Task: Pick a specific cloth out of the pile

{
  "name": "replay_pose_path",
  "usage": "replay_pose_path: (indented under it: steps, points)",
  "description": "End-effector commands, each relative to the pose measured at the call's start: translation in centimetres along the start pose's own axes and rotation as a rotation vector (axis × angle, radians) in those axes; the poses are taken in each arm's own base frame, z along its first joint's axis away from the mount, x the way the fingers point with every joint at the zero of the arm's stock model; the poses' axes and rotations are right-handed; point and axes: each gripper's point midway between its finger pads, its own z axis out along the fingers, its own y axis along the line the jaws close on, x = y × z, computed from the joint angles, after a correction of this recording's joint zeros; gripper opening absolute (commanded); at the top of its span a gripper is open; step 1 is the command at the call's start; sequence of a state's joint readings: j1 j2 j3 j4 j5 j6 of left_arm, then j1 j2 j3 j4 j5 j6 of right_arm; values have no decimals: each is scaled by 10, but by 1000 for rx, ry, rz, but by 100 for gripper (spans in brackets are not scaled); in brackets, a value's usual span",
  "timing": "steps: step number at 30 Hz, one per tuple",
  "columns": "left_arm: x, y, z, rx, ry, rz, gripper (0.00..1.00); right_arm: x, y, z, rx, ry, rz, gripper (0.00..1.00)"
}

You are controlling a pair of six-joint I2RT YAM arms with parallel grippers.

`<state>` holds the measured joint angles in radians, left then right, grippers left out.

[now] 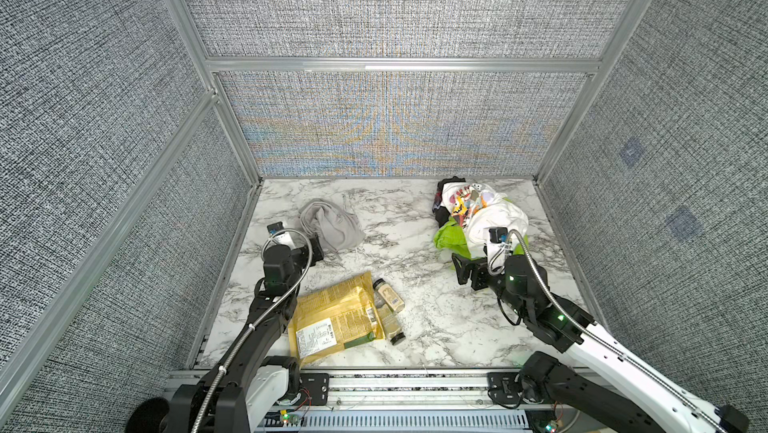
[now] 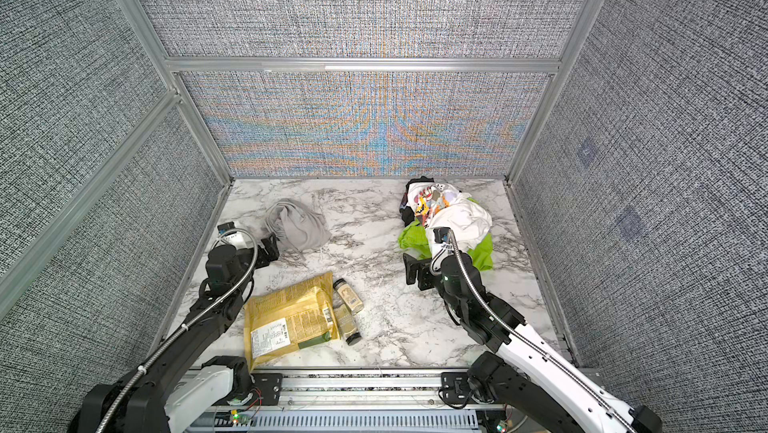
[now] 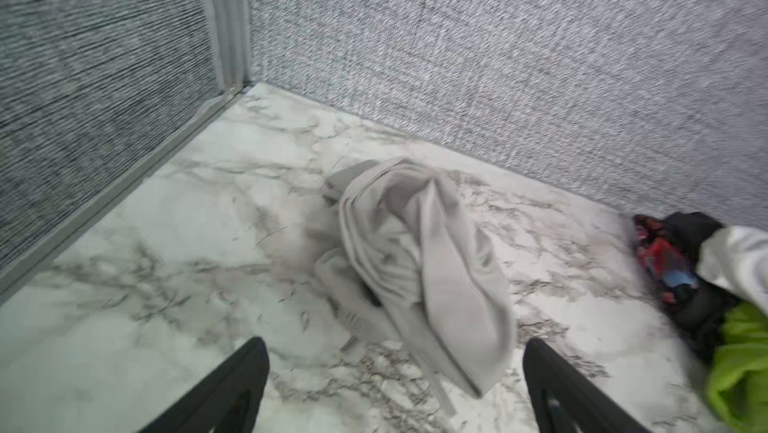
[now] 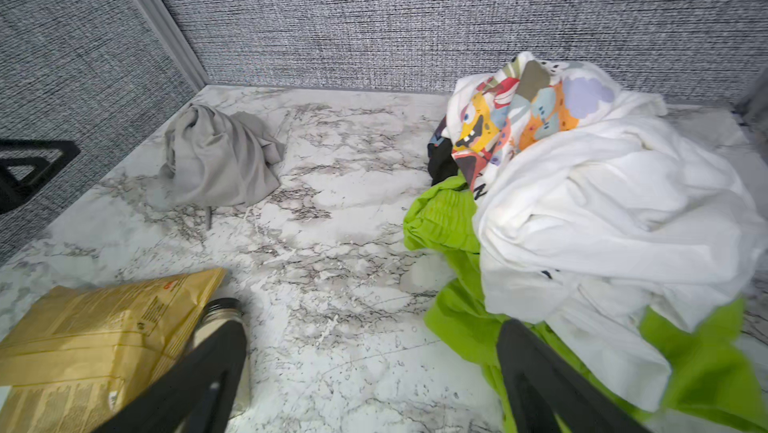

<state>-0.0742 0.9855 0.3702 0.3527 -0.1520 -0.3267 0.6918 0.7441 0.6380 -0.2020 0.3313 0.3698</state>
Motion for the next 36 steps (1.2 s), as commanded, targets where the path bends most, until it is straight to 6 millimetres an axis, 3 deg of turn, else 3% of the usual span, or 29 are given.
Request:
replay_pose_path:
  steps: [1,6,11,13,17,23,27,32,36]
  points:
    - [-20,23,-4,-123,-149,56,99,-4,-20,-2,103,-32,-6,99]
    - [-17,13,2,-66,-212,227,99,2,-32,1,140,-53,-46,99]
    - [-3,8,15,-30,-215,294,99,-6,-47,-2,179,-121,-47,99]
    - [-6,5,11,-7,-285,308,99,-7,-60,0,220,-121,-38,99]
    - [10,3,15,31,-274,337,99,-9,-88,3,289,-122,17,99]
    - [22,9,19,15,-276,318,99,4,-120,17,390,-126,-5,99]
    - [25,7,31,43,-219,321,99,8,-141,22,457,-154,-22,99]
    - [24,7,32,52,-221,316,99,9,-173,26,577,-214,-29,99]
    - [23,7,31,54,-237,314,99,24,-197,36,622,-219,-33,99]
